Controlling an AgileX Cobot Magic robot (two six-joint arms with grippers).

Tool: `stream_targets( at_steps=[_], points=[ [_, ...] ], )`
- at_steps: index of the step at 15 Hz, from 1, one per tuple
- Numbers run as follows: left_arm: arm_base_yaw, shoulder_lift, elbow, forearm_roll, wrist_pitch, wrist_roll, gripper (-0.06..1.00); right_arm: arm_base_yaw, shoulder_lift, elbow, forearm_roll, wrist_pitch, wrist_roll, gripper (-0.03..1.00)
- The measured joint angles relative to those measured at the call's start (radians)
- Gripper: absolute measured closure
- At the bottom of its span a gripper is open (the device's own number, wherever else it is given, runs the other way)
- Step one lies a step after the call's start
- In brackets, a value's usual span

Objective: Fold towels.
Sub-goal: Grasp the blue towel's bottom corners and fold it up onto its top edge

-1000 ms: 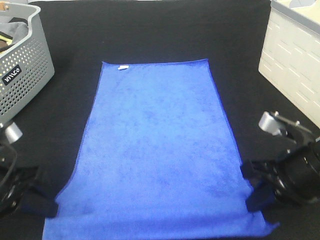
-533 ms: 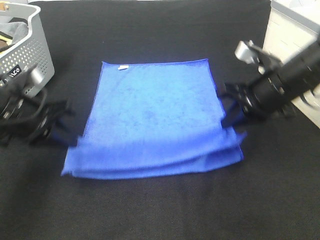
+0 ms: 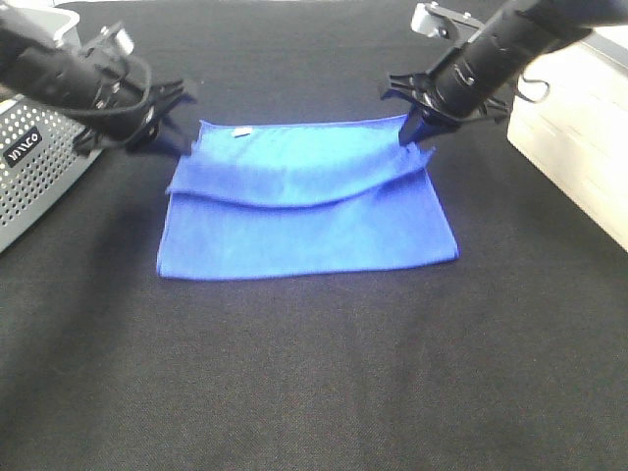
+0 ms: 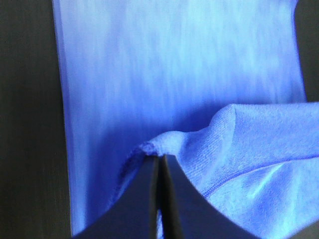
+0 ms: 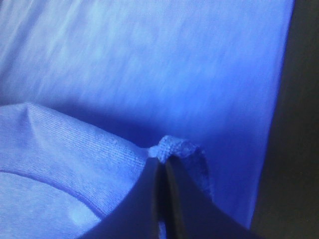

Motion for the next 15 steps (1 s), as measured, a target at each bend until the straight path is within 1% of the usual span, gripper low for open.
stream_targets(
  at_steps=[1,2,5,6,8,9,10,11,12,13,14,15],
  points=[
    [0.0,0.063,-0.094,0.0,-0.034,-0.001,0.94,-0.002,0.049,-0.075,-0.024,0.003,0.021,0.97],
    [0.0,0.099,-0.156,0.001,-0.061,-0.002,0.94,-0.018,0.118,-0.185,-0.031,0.004,0.039,0.97],
    [0.0,0.226,-0.329,0.001,-0.117,-0.003,0.94,-0.051,0.236,-0.35,-0.039,0.002,0.042,0.97],
    [0.0,0.271,-0.39,0.001,-0.121,-0.003,0.94,-0.052,0.272,-0.387,-0.042,-0.012,0.034,0.97],
    [0.0,0.348,-0.482,0.001,-0.128,-0.003,0.94,-0.051,0.326,-0.433,-0.042,-0.069,0.022,0.97],
    [0.0,0.393,-0.532,0.0,-0.133,-0.003,0.94,-0.051,0.353,-0.443,-0.042,-0.115,0.018,0.97],
    [0.0,0.407,-0.545,0.0,-0.134,-0.003,0.94,-0.051,0.36,-0.443,-0.042,-0.133,0.013,0.95],
    [0.0,0.407,-0.545,0.0,-0.134,-0.003,0.94,-0.051,0.36,-0.443,-0.042,-0.133,0.013,0.95],
    [-0.001,0.413,-0.549,0.0,-0.135,-0.003,0.91,-0.051,0.364,-0.443,-0.042,-0.137,0.0,0.85],
    [-0.001,0.414,-0.549,0.0,-0.138,-0.003,0.82,-0.051,0.364,-0.443,-0.042,-0.142,-0.004,0.69],
    [-0.001,0.414,-0.551,0.0,-0.141,-0.003,0.68,-0.051,0.364,-0.443,-0.042,-0.145,-0.004,0.5],
    [-0.001,0.414,-0.552,-0.001,-0.146,-0.003,0.48,-0.051,0.364,-0.443,-0.042,-0.138,-0.004,0.32]
  ],
)
